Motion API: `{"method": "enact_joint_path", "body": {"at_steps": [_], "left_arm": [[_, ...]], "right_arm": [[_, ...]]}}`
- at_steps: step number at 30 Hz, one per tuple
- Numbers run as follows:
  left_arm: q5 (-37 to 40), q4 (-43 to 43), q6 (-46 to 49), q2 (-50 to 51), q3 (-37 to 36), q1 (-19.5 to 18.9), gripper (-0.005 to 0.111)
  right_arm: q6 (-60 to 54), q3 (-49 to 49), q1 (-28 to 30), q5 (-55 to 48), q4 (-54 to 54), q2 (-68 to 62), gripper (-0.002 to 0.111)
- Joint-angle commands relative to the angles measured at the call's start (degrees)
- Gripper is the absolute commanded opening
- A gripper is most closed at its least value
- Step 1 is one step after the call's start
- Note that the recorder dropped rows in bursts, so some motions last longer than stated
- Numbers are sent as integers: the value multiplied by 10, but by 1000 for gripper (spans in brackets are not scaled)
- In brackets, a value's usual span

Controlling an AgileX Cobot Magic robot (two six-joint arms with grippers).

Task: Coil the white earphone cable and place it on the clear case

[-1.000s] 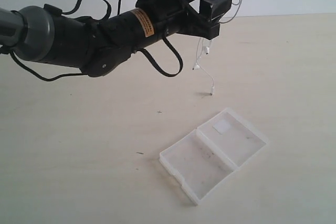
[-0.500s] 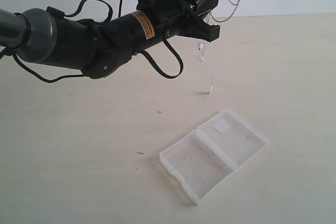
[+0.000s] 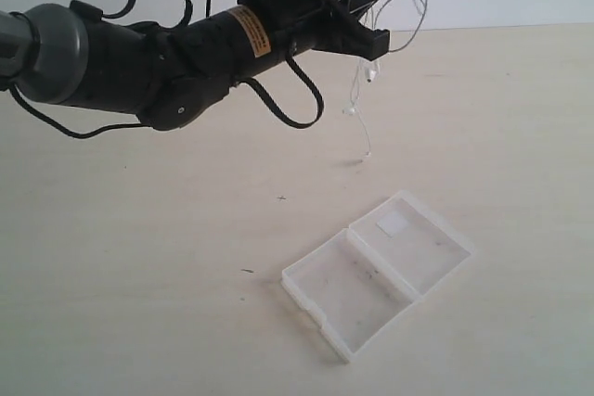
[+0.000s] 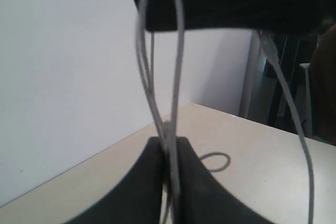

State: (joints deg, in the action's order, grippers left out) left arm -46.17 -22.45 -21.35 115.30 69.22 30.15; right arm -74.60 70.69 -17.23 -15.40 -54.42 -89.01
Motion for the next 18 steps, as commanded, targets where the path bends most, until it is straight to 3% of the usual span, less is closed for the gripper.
{"method": "enact_joint_path", "body": {"at_steps": [1, 10, 18], "left_arm": [[17, 7, 13, -20, 4, -11, 0], [62, 7, 34, -51, 4, -27, 0], [72, 7, 50, -75, 4, -43, 0]], "right_arm": [[74, 3, -1, -6, 90, 3, 46], [201, 3, -1, -16, 228, 12, 46], [317, 3, -1, -117, 434, 19, 50]]}}
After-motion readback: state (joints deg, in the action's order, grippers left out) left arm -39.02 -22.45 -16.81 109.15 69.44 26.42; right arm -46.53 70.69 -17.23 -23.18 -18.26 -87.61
